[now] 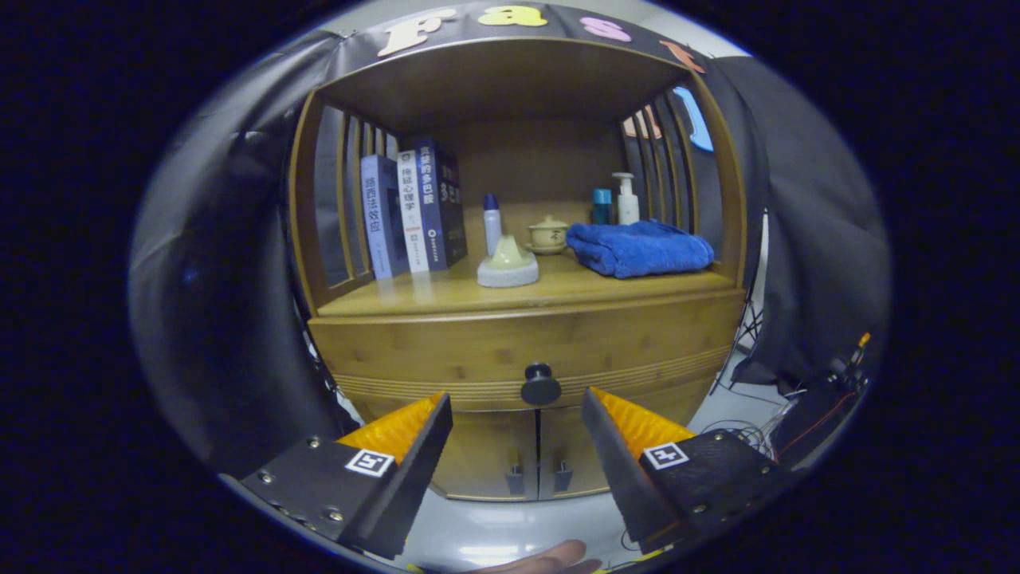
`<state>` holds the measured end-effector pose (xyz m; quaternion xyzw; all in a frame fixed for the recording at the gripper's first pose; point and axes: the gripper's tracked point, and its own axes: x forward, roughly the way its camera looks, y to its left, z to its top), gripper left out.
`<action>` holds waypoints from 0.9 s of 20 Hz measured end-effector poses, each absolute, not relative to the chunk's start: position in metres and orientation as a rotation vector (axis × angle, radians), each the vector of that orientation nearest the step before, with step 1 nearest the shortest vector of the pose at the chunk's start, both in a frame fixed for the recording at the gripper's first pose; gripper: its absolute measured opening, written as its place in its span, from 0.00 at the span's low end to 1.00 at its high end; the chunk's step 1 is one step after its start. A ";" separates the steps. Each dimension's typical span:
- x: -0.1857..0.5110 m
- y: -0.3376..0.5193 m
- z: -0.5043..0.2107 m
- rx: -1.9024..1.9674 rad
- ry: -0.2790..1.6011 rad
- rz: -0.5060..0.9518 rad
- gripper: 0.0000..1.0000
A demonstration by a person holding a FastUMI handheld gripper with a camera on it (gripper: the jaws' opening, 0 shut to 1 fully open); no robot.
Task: Pull open the drawer, take out the items inside it, and place them on the countertop above the cabinet.
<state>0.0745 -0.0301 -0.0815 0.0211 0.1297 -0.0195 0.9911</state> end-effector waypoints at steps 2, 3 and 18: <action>0.068 -0.029 -0.052 0.037 0.242 -0.029 0.98; 0.063 -0.029 -0.039 0.033 0.223 -0.027 0.98; -0.030 -0.017 0.070 0.009 -0.026 -0.013 0.98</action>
